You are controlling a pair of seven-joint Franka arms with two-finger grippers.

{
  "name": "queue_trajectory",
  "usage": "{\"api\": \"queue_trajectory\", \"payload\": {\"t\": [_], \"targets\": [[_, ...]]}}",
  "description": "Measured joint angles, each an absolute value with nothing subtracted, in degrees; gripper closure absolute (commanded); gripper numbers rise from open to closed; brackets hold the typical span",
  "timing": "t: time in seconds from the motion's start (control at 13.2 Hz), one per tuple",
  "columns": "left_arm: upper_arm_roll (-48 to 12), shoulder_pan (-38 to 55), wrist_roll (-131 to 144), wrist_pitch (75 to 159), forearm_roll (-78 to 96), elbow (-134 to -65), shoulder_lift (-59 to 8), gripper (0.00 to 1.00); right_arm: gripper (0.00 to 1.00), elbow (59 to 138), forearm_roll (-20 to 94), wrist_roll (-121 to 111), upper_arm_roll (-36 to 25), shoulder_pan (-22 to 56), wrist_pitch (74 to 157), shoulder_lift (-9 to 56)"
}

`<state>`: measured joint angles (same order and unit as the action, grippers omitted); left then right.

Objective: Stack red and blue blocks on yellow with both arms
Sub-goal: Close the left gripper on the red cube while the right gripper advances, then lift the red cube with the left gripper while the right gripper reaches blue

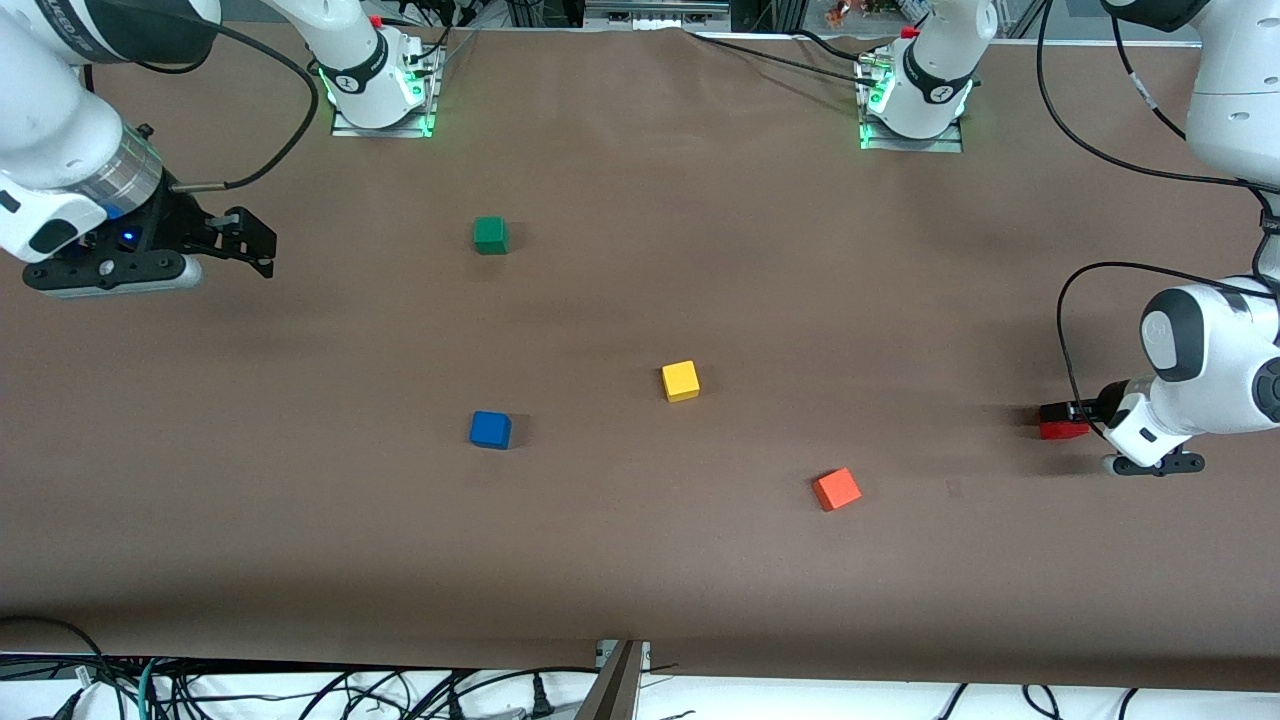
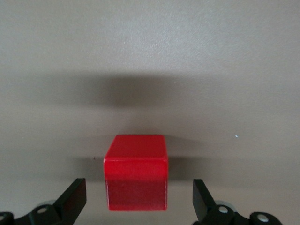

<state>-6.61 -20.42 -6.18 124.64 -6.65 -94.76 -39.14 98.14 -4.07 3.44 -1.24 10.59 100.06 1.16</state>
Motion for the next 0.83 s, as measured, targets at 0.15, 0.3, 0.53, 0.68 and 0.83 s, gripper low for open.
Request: {"api": "queue_trajectory", "payload": {"t": [0.15,0.3,0.53,0.68,0.83], "targets": [[-6.6,-20.6,-6.2,125.6,-6.6,-94.9,-39.6,0.09,0.00,98.2,-4.1,4.6,-1.2,10.6,100.2,2.1],[-6.6,-20.6,-6.2,126.0,-6.6,-94.9,-39.8,0.56,0.00,98.2,-4.0,4.7,-1.2,10.7,100.5,2.8],[-6.7,-20.6,-6.2,126.0,-6.6,-94.9,-39.8,1.00,0.00,98.2,-2.6,5.2,-1.2,10.7,102.4,5.2],[-7.0,-20.6,-6.2,126.0,-6.6,-94.7,-39.6,1.00,0.00,98.0,-0.5,5.4,-1.2,10.7,104.4,7.8],[-7.7,-20.5,-6.2,125.4,-6.6,-94.2,-38.7,1.00,0.00,96.7,0.4,5.5,-1.1,11.1,105.3,10.9]]}}
